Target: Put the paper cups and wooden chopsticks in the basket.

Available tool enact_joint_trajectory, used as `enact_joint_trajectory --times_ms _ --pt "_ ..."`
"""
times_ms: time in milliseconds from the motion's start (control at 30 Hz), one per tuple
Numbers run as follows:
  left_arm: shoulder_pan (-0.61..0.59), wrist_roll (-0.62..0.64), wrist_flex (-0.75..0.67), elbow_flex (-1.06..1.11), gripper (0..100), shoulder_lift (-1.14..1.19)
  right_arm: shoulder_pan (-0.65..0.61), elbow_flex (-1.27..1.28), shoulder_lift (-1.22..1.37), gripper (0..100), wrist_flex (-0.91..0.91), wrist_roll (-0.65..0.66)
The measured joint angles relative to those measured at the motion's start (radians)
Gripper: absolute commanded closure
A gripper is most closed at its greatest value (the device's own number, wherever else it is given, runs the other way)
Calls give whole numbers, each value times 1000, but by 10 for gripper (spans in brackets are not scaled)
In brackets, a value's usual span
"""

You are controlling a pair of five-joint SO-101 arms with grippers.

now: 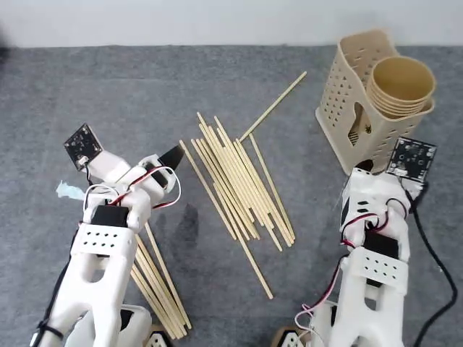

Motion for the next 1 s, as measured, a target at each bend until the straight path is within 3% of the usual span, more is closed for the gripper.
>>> enact_joint_trajectory --times_ms 233,600,800,1000 --pt "2 0 -3 0 698 0 2 0 0 439 6 0" --pt "0 0 -3 0 698 0 2 -43 -2 440 230 0" --pt "0 0 -3 0 698 0 -3 -270 -2 440 548 0" --pt "0 0 -3 0 698 0 -104 -551 -2 440 905 0"
